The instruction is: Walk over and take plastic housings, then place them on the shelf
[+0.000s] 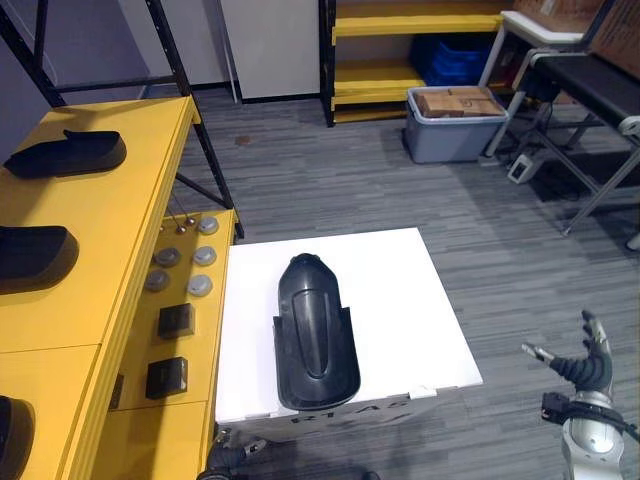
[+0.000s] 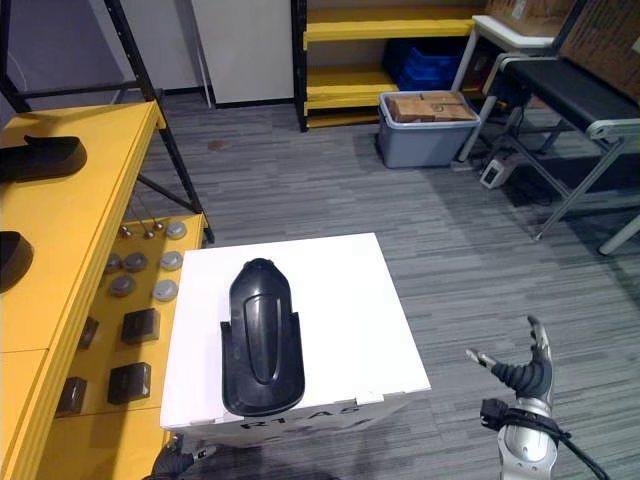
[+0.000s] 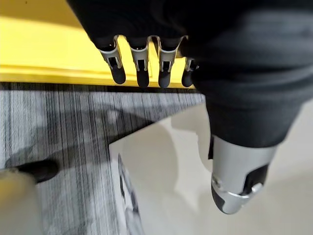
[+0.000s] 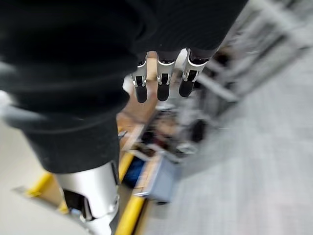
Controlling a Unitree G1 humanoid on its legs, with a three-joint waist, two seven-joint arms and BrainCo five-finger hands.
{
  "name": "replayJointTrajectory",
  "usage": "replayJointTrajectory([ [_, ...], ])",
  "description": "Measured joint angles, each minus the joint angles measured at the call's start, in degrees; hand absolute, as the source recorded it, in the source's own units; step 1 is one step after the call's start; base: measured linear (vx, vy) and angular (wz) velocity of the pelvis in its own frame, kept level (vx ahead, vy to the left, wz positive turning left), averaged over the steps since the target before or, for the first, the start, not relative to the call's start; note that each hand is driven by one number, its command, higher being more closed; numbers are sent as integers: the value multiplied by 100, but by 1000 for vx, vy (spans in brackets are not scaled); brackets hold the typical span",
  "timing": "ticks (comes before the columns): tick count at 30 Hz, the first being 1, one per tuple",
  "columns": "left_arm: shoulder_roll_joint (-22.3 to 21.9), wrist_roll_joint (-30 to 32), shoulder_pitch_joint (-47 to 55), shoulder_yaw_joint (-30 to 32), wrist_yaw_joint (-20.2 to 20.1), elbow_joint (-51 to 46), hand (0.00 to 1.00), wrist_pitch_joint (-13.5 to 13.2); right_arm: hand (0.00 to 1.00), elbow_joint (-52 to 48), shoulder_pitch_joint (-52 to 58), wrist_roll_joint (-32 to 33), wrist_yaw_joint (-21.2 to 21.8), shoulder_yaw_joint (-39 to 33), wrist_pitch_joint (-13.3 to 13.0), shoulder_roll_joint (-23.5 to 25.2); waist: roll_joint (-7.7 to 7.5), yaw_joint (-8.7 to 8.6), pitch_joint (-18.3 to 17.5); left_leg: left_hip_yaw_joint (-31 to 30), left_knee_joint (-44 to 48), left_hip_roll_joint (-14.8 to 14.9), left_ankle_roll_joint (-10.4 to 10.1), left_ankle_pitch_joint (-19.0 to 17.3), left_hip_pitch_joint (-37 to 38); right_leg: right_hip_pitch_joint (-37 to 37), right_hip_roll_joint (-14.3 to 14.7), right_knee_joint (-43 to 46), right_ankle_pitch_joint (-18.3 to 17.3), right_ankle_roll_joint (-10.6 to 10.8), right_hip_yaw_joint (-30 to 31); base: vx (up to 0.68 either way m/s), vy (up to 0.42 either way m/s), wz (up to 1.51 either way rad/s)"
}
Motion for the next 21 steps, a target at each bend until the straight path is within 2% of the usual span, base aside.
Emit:
replayJointTrajectory([
  [3, -26, -1, -3, -132, -59, 13, 0, -66, 0, -538, -357, 46, 125, 910, -237, -7, 3, 21, -6, -10, 15, -10, 39, 25, 5, 110, -5, -203, 145, -5, -3, -57, 33, -2],
  [5, -40, -1, -27, -230, -95, 27, 0, -107, 0, -582, -779, 235, 261, 1794, -454, 1, 3, 102, -9, -48, 31, -21, 43, 28, 29, 195, -12, -307, 223, -2, -14, -94, 36, 4],
  [8, -50, -2, -46, -338, -106, 42, 0, -146, 0, -330, -1229, 250, 351, 2426, -509, 42, -1, 240, -7, -166, 28, -28, 57, 38, 18, 195, -14, -313, 270, 5, -38, -109, 28, 8],
  [10, -52, -3, -134, -437, -98, 105, 0, -155, 0, 321, -1707, 226, 347, 2759, -505, 332, -5, 366, -4, -235, 7, -30, 66, 44, -2, 245, -14, -440, 380, -13, -86, -175, 43, 16],
  [14, -83, -4, -159, -436, -62, 104, 0, -155, 0, 1137, -2072, -358, 224, 2980, -273, 874, -16, 434, 17, -417, -204, -25, 149, 109, -7, 341, 16, -782, 643, -43, -204, -173, 38, 19],
  [15, -90, -2, -192, -439, -44, 104, 0, -151, 0, 1381, -2156, -580, 140, 2975, -124, 1024, -18, 490, 45, -470, -285, -13, 155, 113, -9, 373, 36, -937, 774, -47, -214, -198, 51, 5],
  [17, -99, -5, -200, -436, -13, 97, 0, -153, 0, 1528, -2199, -758, 54, 2968, -32, 1123, -18, 518, 62, -489, -361, -1, 156, 113, -17, 374, 52, -1042, 855, -76, -220, -151, 40, 2],
  [21, -109, -5, -284, -448, 149, 99, 0, -125, 0, 2209, -2420, -1703, -391, 2656, 578, 1577, -24, 620, 170, -499, -521, 18, 119, 111, -61, 283, 67, -1065, 923, -44, -262, -156, 14, 1],
])
